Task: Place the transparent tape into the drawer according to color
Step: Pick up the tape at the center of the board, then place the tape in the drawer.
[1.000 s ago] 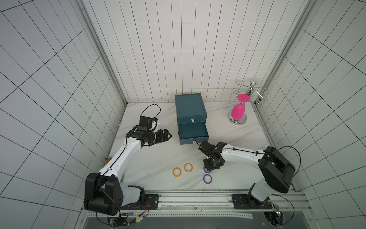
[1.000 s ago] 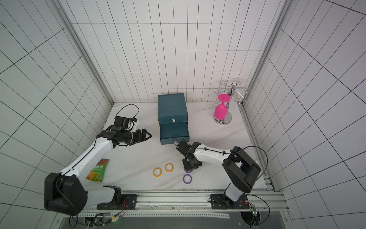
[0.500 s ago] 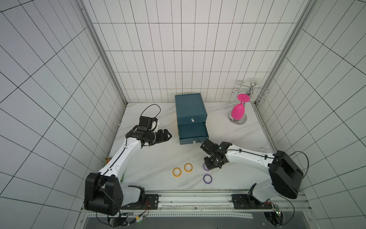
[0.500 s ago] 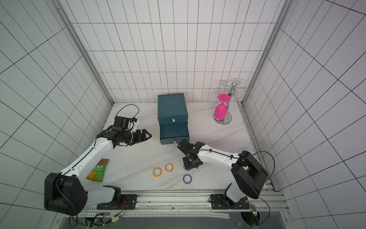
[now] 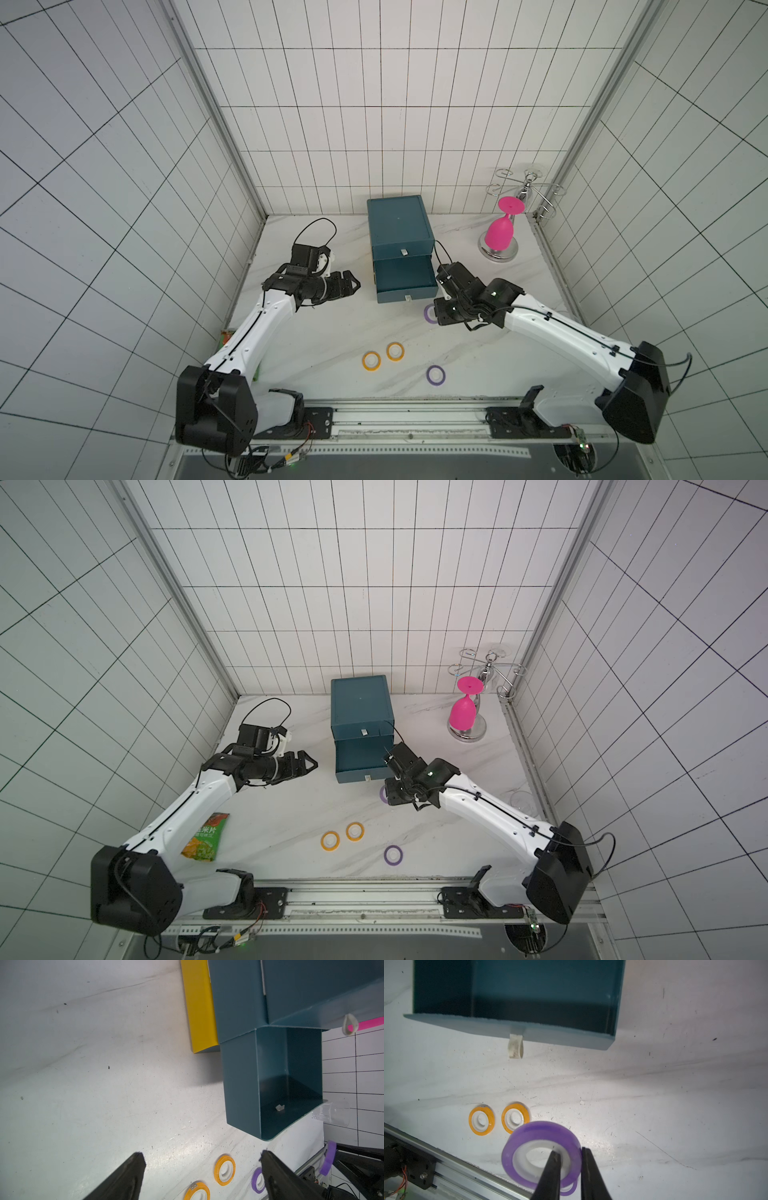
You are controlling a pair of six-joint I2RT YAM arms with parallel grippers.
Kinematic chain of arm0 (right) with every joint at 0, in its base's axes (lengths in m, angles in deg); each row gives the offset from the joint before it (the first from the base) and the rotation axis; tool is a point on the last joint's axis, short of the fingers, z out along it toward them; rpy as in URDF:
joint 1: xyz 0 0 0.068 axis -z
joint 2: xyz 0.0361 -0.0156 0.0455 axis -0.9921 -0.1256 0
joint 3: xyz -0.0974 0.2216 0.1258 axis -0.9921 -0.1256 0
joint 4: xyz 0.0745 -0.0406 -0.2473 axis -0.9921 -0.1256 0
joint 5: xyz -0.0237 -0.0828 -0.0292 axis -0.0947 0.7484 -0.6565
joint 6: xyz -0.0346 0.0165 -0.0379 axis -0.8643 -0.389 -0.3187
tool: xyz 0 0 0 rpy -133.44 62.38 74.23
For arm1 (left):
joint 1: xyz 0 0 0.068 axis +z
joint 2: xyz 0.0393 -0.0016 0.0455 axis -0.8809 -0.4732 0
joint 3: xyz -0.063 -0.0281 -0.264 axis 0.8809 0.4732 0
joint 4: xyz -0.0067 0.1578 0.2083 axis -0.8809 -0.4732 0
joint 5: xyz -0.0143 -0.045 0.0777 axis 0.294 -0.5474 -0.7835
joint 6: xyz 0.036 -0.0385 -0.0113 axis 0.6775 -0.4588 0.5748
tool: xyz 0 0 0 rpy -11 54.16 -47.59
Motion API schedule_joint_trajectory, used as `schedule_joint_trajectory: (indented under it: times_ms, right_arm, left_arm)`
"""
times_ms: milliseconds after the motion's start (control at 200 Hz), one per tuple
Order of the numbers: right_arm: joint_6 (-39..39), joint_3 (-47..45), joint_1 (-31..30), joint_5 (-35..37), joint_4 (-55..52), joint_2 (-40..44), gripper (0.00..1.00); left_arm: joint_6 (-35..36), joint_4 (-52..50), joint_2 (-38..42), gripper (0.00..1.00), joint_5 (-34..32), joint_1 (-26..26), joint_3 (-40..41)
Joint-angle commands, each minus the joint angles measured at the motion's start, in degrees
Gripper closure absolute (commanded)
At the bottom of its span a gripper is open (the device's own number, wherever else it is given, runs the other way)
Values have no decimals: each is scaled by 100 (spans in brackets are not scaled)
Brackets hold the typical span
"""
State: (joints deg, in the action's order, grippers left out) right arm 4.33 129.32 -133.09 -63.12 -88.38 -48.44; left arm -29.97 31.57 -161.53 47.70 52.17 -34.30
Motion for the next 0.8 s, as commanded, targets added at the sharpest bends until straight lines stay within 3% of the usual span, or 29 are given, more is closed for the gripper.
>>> schedule_joint_trajectory:
  times_ms: [0,600,725,800]
  right_arm:
    - [-214,489,216,198,-73,-121,100]
    - [-815,1941,658,221,426,-1663,100]
    - [-842,1995,680,141,445,-1734,74]
    - [-868,2004,680,121,448,-1710,66]
  left_arm:
    - [5,191,170,9,97,35,85]
    - [40,191,285,9,63,33,174]
    - [45,173,294,9,45,33,169]
    - [47,185,277,9,46,31,160]
